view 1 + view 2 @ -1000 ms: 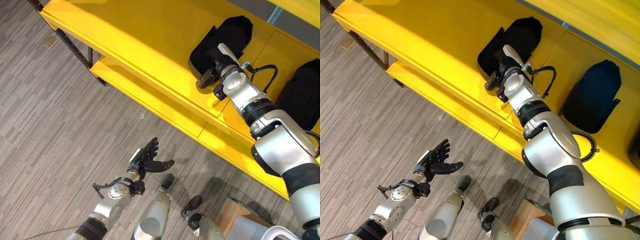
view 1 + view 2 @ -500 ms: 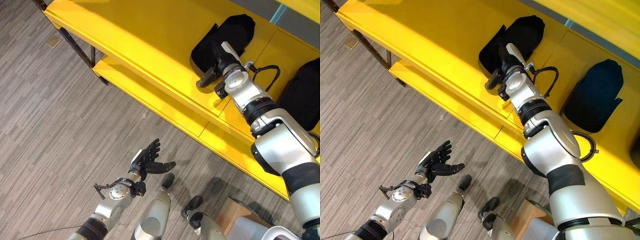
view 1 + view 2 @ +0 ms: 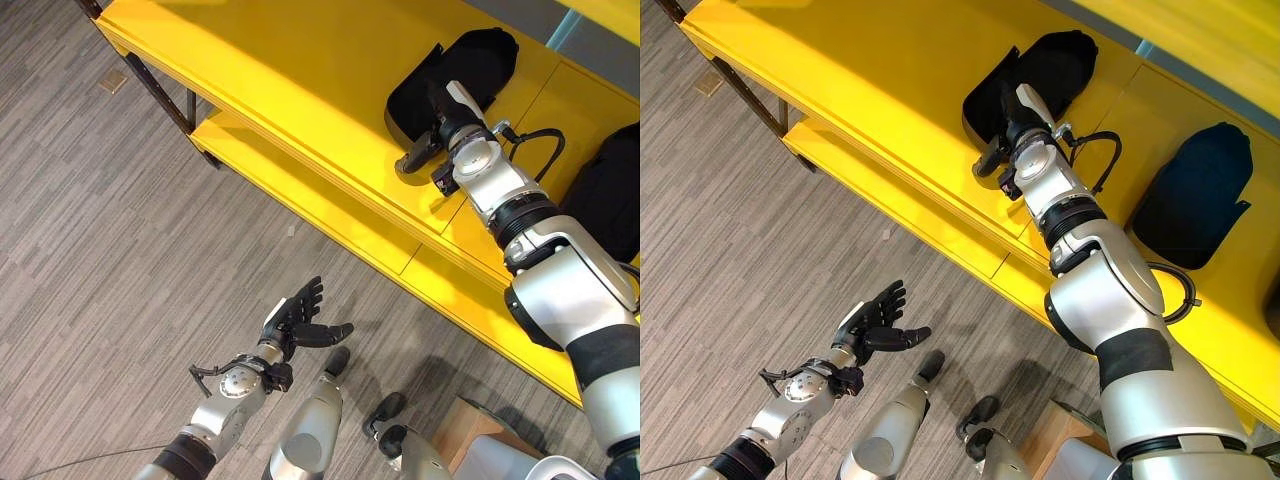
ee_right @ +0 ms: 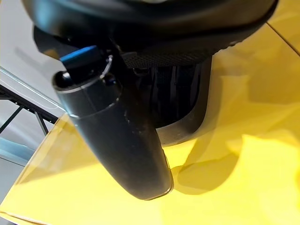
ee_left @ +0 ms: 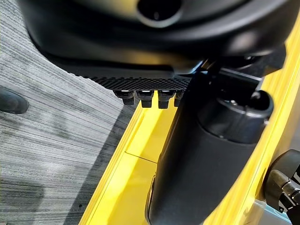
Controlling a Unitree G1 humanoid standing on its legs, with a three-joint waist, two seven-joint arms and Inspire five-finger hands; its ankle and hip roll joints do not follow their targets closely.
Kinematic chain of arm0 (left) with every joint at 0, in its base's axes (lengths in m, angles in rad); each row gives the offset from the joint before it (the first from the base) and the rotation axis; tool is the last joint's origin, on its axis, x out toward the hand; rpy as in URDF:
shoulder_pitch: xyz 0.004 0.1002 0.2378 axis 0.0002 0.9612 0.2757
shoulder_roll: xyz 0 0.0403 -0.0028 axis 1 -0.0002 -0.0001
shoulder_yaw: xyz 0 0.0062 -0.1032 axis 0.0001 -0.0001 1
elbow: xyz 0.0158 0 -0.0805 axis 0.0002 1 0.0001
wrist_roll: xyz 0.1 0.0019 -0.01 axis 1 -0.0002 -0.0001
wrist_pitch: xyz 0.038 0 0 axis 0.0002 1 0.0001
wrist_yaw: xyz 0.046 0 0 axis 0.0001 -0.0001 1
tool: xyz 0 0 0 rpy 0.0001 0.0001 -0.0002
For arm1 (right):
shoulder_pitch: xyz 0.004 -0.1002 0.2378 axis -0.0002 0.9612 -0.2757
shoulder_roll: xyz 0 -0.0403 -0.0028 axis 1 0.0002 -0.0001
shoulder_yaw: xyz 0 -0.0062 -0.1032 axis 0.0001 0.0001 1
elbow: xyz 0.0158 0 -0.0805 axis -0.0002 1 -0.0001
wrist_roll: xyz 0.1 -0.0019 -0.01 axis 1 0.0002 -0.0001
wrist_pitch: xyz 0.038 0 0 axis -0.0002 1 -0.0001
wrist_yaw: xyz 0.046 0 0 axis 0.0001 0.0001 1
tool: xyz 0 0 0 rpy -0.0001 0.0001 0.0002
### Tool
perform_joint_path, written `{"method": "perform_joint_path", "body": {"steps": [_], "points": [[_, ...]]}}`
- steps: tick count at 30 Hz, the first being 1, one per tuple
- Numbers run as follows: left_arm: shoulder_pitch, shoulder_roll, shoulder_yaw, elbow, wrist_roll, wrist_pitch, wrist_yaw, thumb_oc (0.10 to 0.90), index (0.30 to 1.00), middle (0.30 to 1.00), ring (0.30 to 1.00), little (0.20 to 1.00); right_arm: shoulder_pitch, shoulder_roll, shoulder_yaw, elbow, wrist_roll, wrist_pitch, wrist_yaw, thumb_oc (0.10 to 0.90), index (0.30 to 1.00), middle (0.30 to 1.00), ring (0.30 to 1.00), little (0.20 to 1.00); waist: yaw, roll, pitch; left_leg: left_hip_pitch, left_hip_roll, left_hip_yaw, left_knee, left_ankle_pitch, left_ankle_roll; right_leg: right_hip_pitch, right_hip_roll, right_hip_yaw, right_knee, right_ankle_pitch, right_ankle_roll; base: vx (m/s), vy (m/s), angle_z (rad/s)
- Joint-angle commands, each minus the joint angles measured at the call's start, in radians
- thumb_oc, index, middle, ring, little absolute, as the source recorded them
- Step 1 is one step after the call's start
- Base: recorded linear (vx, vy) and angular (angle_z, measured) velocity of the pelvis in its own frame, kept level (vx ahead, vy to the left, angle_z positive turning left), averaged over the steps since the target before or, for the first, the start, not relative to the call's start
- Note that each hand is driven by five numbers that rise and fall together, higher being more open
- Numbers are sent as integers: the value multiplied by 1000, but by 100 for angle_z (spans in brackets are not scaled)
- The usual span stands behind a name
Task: Move parts from the plastic box to the shelf.
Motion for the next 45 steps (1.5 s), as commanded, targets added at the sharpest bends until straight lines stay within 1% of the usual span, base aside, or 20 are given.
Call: {"method": "perform_joint_path", "body": {"steps": [1,12,25,36,45], "points": [[-40,79,16,-100,-18,-81,-20,900,1000,1000,1000,1000,-164,-14,7,-38,8,-50,-37,900,1000,1000,1000,1000,-1,-98,-4,-78,-83,10,145,-133,51,397,-60,4,-401,269,129,0,0,0],[-31,84,32,-107,-13,-82,-18,900,1000,1000,1000,1000,-139,-21,-5,-33,7,-52,-31,900,1000,1000,1000,1000,-5,-97,-1,-75,-82,14,138,-130,52,398,-58,7,-402,269,129,0,0,0],[-27,83,53,-111,-7,-81,-5,900,1000,1000,1000,1000,-130,-10,-9,-52,13,-49,-31,900,1000,1000,1000,1000,-20,-97,2,-73,-79,23,134,-130,54,397,-58,15,-402,277,128,0,0,0],[-11,86,82,-117,-4,-79,11,900,1000,1000,1000,1000,-111,-16,-10,-93,23,-50,-32,900,1000,1000,1000,1000,-44,-101,3,-71,-76,34,139,-135,57,393,-58,30,-399,280,125,0,0,0],[1,91,100,-122,2,-75,17,900,1000,1000,1000,1000,-106,-2,-16,-93,26,-46,-33,900,1000,1000,1000,1000,-57,-105,3,-69,-72,41,139,-137,59,394,-55,38,-396,282,125,1,-5,-6]]}}
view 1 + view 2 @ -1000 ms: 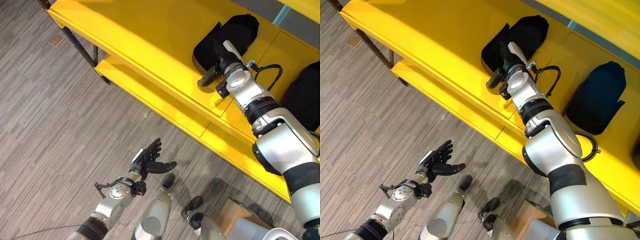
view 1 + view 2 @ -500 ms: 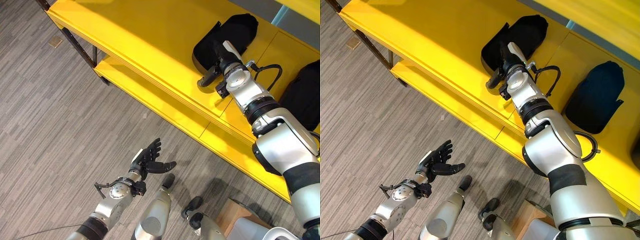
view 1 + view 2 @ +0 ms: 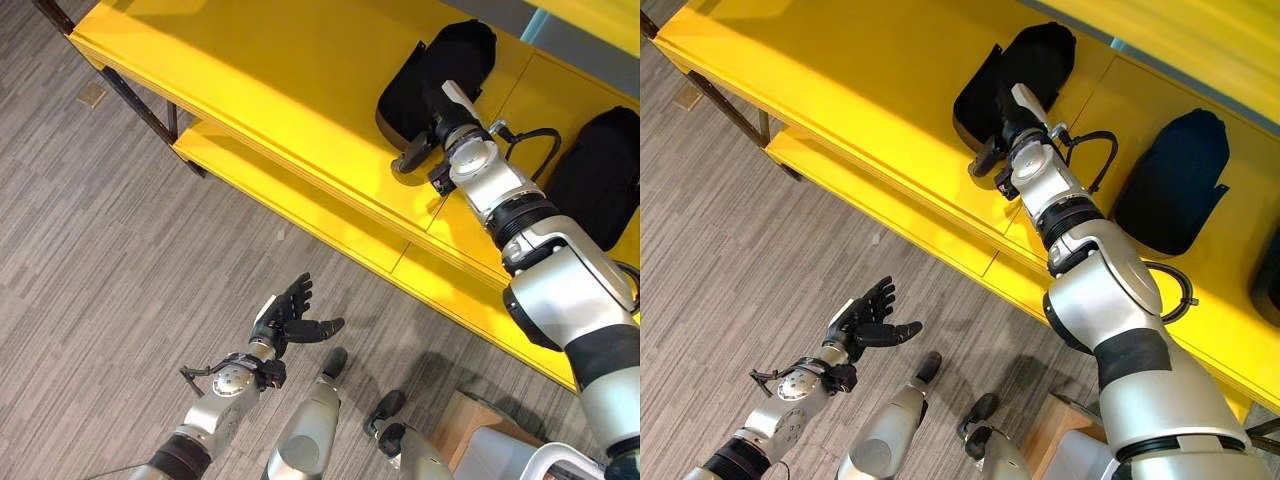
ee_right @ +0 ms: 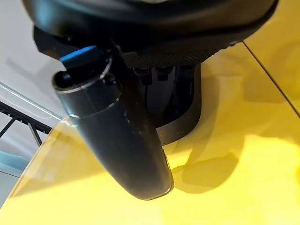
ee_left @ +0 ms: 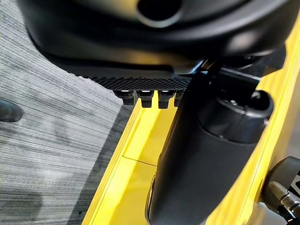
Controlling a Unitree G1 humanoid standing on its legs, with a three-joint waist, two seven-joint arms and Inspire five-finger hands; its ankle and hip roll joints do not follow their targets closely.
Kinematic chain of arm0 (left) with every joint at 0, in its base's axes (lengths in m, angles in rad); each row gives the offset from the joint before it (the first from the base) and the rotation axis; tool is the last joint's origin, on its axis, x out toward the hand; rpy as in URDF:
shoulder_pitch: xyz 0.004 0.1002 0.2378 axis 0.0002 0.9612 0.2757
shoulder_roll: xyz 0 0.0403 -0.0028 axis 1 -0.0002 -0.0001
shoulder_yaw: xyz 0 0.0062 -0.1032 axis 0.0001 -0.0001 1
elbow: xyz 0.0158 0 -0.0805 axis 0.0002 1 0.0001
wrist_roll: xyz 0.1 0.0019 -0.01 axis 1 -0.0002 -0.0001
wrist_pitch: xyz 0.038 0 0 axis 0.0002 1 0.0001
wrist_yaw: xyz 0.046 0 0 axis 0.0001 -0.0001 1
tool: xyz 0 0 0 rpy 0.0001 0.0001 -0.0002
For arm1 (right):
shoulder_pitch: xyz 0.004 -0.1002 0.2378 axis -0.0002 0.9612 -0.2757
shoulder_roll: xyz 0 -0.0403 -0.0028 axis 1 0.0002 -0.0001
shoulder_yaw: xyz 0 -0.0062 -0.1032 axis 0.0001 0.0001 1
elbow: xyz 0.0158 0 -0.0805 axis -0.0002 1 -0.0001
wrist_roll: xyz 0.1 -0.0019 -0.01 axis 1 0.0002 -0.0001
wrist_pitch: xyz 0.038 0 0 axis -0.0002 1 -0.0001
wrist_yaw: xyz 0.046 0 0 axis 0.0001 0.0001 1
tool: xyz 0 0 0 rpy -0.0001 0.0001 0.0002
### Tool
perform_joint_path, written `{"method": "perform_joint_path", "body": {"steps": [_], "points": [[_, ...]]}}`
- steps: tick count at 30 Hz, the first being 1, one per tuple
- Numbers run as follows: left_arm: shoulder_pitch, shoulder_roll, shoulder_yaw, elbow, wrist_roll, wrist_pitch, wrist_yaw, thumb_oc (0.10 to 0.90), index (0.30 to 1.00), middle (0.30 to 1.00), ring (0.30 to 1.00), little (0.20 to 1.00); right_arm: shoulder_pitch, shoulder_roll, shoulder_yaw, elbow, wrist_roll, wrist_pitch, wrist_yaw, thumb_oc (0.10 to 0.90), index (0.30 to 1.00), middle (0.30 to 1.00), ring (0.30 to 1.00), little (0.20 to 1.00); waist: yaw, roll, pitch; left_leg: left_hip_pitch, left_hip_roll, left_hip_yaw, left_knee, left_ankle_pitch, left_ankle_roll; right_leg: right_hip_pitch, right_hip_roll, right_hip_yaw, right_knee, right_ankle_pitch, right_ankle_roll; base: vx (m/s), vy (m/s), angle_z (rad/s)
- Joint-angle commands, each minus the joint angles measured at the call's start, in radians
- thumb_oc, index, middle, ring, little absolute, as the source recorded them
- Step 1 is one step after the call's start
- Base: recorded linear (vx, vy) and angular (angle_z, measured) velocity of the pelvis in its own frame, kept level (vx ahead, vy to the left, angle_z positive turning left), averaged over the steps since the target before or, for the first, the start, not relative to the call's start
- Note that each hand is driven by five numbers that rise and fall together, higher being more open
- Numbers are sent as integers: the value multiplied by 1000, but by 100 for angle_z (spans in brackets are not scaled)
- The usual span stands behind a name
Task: Move parts from the plastic box to the shelf.
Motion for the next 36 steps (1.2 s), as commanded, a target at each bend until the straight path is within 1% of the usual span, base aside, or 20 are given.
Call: {"method": "perform_joint_path", "body": {"steps": [1,16,18,24,36], "points": [[-8,81,62,-121,1,-75,-2,900,1000,1000,1000,1000,-105,-13,-16,-82,22,-47,-36,900,1000,1000,1000,1000,-16,-104,3,-78,-71,13,139,-140,56,396,-55,8,-384,267,132,0,0,0],[-2,89,73,-123,6,-74,-2,900,1000,1000,1000,1000,-104,-1,-20,-95,29,-49,-37,900,1000,1000,1000,1000,-19,-107,1,-78,-70,18,141,-141,58,398,-50,17,-386,271,133,1,0,0],[-1,89,74,-123,3,-75,-3,900,1000,1000,1000,1000,-107,15,-22,-113,33,-50,-39,900,1000,1000,1000,1000,-18,-109,-4,-75,-74,17,136,-140,59,401,-50,16,-387,276,133,13,-9,-6],[0,90,76,-122,4,-74,0,900,1000,1000,1000,1000,-97,29,-27,-120,36,-49,-36,900,1000,1000,1000,1000,-21,-112,-7,-70,-73,17,132,-140,60,403,-49,18,-386,280,134,0,0,0],[2,92,81,-123,10,-73,-1,900,1000,1000,1000,1000,-66,58,-37,-125,35,-49,-25,900,1000,1000,1000,1000,-17,-114,-7,-73,-73,16,140,-142,60,410,-46,19,-386,272,130,0,0,0]]}}
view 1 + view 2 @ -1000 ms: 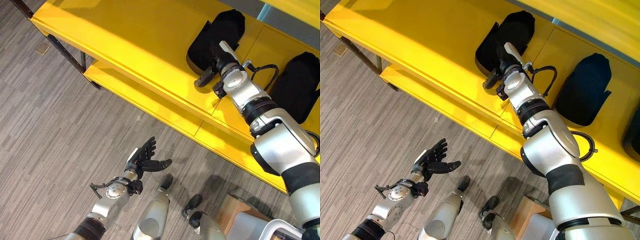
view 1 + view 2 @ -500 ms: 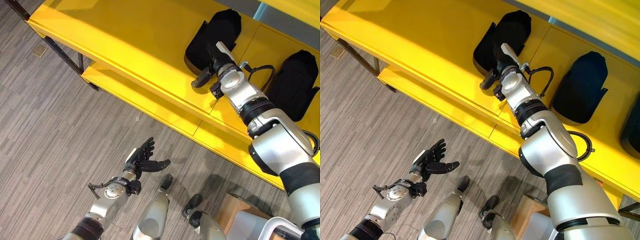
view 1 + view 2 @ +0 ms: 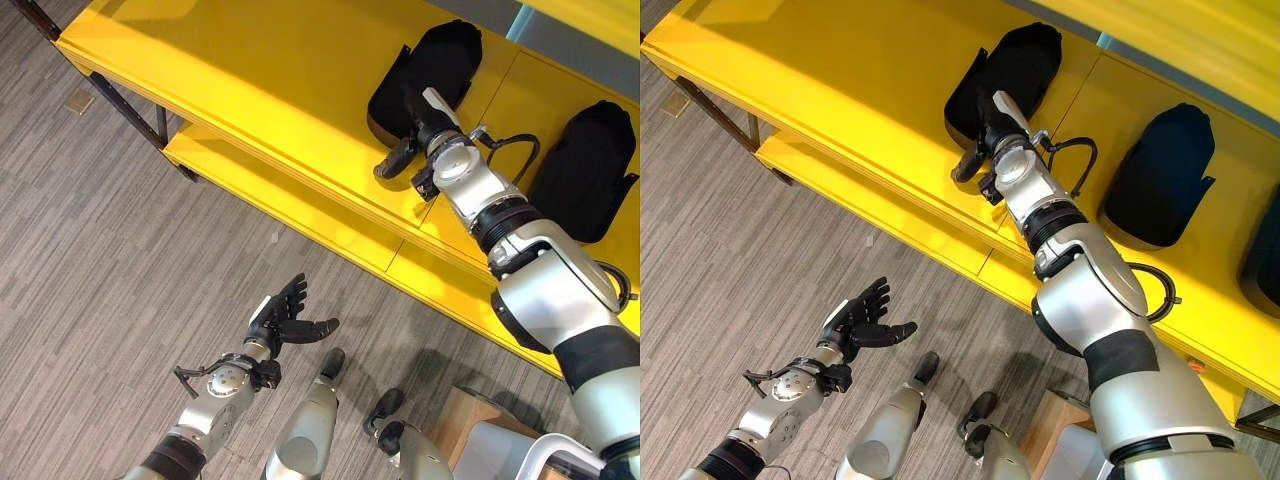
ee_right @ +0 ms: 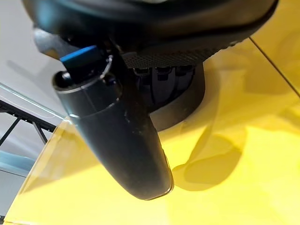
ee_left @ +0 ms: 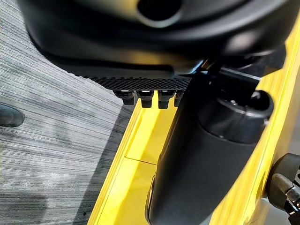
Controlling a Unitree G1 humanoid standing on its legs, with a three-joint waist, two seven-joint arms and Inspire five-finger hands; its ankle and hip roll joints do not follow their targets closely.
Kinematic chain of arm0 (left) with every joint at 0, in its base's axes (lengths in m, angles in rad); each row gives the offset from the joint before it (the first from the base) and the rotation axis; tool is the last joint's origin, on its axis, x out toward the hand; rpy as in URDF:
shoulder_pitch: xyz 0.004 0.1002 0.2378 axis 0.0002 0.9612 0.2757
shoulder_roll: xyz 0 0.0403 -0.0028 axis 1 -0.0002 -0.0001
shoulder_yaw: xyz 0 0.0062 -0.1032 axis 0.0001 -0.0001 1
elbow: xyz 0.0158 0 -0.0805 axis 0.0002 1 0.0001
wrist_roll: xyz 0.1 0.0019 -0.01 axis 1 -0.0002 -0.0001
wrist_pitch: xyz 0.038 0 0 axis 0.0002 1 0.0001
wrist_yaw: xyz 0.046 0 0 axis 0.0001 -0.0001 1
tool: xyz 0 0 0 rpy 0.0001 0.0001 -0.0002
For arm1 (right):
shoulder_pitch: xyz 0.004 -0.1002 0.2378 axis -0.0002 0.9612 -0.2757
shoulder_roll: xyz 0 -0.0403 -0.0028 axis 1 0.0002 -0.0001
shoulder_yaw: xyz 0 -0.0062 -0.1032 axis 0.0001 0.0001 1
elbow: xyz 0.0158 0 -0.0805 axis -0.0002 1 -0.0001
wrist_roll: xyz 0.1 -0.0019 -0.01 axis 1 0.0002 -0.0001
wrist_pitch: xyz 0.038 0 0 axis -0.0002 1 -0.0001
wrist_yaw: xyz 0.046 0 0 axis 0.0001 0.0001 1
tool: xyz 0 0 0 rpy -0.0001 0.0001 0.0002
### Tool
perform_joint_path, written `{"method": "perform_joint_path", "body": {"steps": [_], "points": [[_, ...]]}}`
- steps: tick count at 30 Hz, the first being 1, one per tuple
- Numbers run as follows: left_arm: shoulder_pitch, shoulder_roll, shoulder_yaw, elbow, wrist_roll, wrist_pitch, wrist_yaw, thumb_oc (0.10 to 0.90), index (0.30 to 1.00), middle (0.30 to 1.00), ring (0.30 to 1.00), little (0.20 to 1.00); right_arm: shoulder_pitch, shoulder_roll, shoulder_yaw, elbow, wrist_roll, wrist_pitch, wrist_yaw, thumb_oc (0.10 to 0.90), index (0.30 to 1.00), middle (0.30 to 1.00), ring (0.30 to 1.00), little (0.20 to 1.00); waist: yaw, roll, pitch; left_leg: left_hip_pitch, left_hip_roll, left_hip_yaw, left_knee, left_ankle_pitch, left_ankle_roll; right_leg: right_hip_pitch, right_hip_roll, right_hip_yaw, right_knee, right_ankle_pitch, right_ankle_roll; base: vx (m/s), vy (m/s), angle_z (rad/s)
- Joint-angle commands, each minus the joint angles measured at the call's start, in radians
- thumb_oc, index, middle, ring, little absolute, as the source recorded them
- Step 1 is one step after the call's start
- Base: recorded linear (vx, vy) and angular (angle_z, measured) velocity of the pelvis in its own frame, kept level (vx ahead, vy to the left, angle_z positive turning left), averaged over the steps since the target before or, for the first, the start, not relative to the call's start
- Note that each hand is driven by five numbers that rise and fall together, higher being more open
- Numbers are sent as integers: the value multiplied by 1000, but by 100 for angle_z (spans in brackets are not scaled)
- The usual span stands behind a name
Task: Move parts from the plastic box to the shelf.
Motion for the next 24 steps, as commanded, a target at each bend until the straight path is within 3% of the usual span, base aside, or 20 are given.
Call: {"method": "perform_joint_path", "body": {"steps": [1,24], "points": [[-4,70,72,-122,10,-74,-5,900,1000,1000,1000,1000,-75,10,-36,-112,5,-53,-22,900,1000,1000,1000,1000,-2,-111,-4,-72,-75,2,138,-144,55,421,-45,3,-409,270,123,0,0,0],[-2,71,84,-123,17,-68,1,900,1000,1000,1000,1000,-1,30,-82,-137,-3,-44,-17,900,1000,1000,1000,1000,-4,-110,12,-81,-72,-5,161,-142,53,419,-28,-4,-375,217,107,-7,-5,0]]}}
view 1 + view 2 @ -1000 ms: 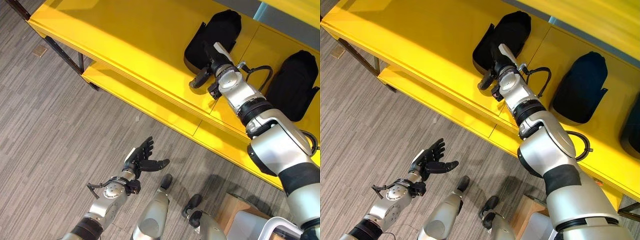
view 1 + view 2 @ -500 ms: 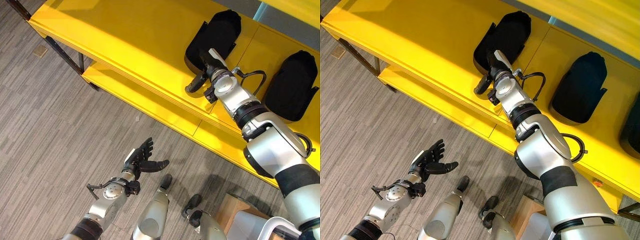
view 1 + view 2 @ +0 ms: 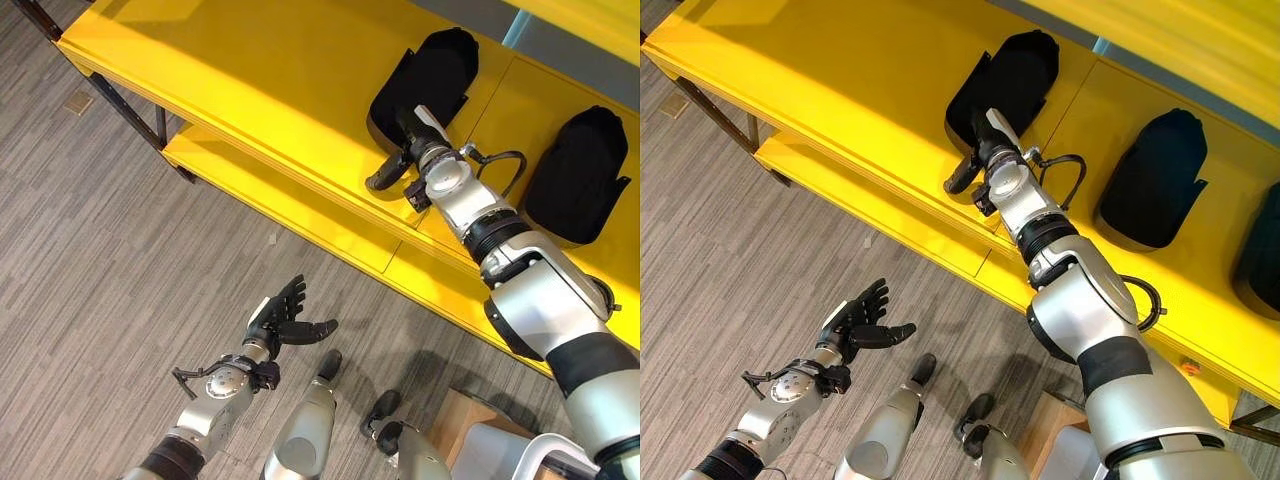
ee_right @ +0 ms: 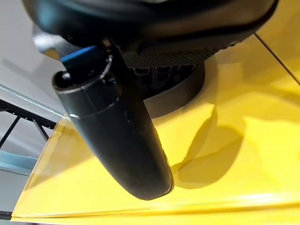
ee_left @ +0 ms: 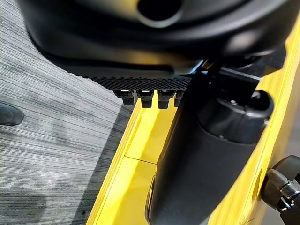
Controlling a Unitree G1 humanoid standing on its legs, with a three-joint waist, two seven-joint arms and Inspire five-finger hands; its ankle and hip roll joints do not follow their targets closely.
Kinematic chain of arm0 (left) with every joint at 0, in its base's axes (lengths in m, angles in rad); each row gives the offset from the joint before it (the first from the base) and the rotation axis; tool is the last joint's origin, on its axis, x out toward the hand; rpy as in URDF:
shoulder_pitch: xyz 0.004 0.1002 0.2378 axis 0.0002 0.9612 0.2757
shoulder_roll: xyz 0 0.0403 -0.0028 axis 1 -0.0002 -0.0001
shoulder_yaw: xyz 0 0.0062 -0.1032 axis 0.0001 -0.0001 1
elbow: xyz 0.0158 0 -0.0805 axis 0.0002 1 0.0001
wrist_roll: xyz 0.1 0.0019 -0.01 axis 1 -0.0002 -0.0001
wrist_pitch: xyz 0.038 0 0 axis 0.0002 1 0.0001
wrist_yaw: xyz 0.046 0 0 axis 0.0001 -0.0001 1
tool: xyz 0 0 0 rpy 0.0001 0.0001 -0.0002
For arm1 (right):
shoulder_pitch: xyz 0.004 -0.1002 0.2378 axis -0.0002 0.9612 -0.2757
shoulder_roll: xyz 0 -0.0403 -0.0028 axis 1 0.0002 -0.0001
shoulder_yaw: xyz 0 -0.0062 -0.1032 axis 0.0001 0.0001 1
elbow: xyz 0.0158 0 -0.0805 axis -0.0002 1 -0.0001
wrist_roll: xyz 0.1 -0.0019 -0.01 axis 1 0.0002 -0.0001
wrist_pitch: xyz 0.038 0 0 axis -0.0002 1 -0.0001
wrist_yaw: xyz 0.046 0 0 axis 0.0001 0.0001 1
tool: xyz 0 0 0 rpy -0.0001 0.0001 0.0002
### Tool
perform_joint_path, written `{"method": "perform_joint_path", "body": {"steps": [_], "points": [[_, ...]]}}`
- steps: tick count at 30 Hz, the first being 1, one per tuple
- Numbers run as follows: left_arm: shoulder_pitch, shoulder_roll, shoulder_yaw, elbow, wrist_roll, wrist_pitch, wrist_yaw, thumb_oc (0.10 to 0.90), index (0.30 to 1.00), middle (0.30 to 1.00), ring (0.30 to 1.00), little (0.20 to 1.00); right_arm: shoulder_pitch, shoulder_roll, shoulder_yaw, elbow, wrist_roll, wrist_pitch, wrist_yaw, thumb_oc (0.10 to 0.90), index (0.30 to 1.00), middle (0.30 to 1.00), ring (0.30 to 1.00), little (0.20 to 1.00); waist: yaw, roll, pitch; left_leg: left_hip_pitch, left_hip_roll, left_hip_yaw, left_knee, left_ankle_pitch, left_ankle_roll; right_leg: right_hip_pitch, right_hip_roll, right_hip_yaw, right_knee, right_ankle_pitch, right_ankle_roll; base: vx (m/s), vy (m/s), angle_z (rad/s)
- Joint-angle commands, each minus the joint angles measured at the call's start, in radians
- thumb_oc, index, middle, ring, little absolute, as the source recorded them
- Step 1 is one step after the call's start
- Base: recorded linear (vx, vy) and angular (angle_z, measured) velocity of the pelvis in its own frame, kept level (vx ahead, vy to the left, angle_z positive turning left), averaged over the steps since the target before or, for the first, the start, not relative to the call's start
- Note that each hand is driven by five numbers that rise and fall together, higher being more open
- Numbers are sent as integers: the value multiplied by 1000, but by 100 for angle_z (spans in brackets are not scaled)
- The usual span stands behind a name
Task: Move parts from the plastic box to the shelf.
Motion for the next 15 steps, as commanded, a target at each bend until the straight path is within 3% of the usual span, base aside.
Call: {"method": "perform_joint_path", "body": {"steps": [1,15], "points": [[-11,68,84,-123,16,-69,-1,900,1000,1000,1000,1000,-49,6,-28,-110,-2,-45,-21,900,1000,1000,1000,1000,-4,-96,20,-86,-72,-4,160,-141,52,426,-25,-6,-399,225,110,0,0,0],[-7,78,97,-119,18,-61,-8,900,1000,1000,1000,1000,-21,12,-50,-142,-12,-42,-25,900,1000,1000,1000,1000,-3,-88,25,-80,-63,-21,139,-114,43,423,-9,-25,-386,169,89,-25,-13,1]]}}
